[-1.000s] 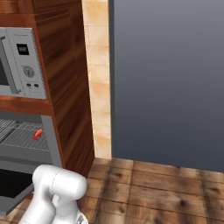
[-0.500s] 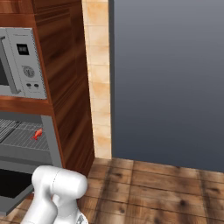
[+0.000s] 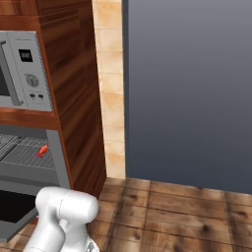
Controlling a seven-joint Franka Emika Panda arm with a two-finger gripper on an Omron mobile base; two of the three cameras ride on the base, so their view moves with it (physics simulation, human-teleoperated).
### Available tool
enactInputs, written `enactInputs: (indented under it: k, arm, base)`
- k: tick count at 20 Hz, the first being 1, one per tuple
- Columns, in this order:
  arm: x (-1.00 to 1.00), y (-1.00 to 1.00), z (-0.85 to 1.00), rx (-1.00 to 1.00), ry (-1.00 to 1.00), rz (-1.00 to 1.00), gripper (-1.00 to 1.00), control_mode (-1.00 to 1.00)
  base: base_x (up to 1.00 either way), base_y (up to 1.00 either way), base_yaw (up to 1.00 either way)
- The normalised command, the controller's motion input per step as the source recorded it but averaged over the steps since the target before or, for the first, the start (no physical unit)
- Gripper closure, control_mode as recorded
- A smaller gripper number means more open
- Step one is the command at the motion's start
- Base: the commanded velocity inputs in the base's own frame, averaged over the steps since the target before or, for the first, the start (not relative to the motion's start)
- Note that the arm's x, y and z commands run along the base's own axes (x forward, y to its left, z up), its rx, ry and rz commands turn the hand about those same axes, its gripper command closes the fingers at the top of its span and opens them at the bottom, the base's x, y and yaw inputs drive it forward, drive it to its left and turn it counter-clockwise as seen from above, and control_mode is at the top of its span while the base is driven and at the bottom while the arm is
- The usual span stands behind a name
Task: Take the fish from the oven and place it on the plate on the counter.
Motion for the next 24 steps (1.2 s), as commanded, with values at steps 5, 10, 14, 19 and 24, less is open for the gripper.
enactInputs:
  k: [5, 10, 14, 19, 24]
  arm:
    - [0.83, -0.07, 0.27, 0.00, 0.09, 0.00, -1.00, -1.00]
    - [1.00, -0.14, 0.06, 0.00, 0.09, 0.00, -1.00, -1.00]
    - [1.00, -0.27, -0.01, 0.00, 0.06, 0.00, -1.00, -1.00]
    - [0.81, -0.09, -0.20, -0.04, 0.07, 0.00, -1.00, -1.00]
    - [0.46, 0.00, -0.21, -0.11, 0.01, 0.00, -1.00, -1.00]
  base:
    - [0.00, 0.00, 0.00]
    - [0.00, 0.00, 0.00]
    - [0.00, 0.00, 0.00]
    - [0.00, 0.00, 0.00]
    - [0.00, 0.00, 0.00]
